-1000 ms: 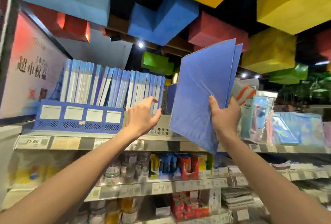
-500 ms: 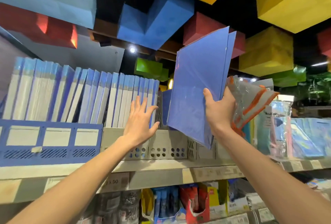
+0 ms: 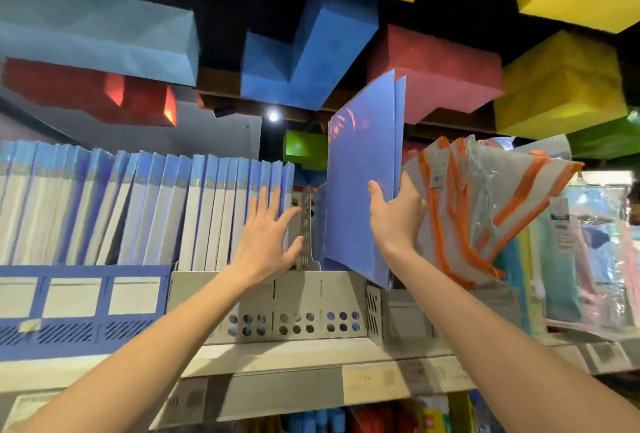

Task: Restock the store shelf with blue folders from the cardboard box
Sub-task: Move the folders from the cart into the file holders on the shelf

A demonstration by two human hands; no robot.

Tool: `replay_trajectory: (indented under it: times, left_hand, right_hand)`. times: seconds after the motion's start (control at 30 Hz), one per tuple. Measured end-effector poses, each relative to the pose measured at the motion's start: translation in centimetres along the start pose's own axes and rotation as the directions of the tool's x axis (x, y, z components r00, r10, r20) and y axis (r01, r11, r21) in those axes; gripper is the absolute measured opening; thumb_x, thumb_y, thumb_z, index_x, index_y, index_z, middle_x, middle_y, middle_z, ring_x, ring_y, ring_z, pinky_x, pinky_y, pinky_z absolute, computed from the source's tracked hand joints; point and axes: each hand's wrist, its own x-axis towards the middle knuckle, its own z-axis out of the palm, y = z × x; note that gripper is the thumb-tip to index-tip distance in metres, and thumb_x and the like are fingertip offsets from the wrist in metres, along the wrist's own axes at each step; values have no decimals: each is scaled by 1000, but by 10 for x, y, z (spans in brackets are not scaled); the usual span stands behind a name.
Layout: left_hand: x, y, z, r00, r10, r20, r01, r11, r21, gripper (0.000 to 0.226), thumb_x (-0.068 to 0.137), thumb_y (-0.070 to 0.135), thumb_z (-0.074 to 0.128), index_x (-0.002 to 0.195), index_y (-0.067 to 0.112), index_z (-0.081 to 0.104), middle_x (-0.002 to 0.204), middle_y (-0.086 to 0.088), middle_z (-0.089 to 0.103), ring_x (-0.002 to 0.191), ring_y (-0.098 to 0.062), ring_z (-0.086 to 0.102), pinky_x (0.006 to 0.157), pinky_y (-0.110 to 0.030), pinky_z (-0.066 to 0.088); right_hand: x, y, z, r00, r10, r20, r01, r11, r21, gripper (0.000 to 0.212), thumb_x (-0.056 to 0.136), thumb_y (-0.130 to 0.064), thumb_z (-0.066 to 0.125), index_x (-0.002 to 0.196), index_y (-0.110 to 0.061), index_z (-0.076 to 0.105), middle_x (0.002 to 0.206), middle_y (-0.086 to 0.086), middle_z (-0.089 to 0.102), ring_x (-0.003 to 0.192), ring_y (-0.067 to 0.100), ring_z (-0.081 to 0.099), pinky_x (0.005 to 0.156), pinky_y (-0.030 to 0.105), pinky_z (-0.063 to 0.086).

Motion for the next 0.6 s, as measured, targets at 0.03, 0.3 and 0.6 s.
replay_trajectory:
  times: [0.03, 0.3, 0.6]
  left_hand:
    - [3, -1, 4, 1000, 0, -2, 0, 1000, 16, 59, 97, 53, 52, 151, 35, 39, 169, -10, 1, 155, -29, -15, 120, -40, -14]
    - [6, -15, 21, 1000, 30, 9, -31, 988, 150, 63, 100, 48, 47, 158, 34, 28, 168, -6, -15, 153, -28, -23, 125, -50, -6]
    - [0, -31, 24, 996, 91, -1, -88, 964, 249, 65, 103, 48, 44, 161, 32, 18, 170, -7, -11, 155, -28, -16, 127, -53, 7]
  right_hand:
    - [2, 5, 4, 1000, 0, -1, 0, 1000, 12, 17, 96, -25, 63, 111, -18, 64, 104, -2, 71, 90, 20, 61, 79, 40, 54]
    - [25, 32, 39, 994, 64, 88, -69, 996, 53, 18, 99, -22, 58, 112, -10, 61, 101, 1, 63, 85, 13, 47, 75, 32, 43]
    - [38, 50, 90, 986, 16, 168, -12, 1000, -27, 44, 98, -24, 62, 140, -12, 53, 163, 2, 29, 152, 24, 19, 119, 47, 31]
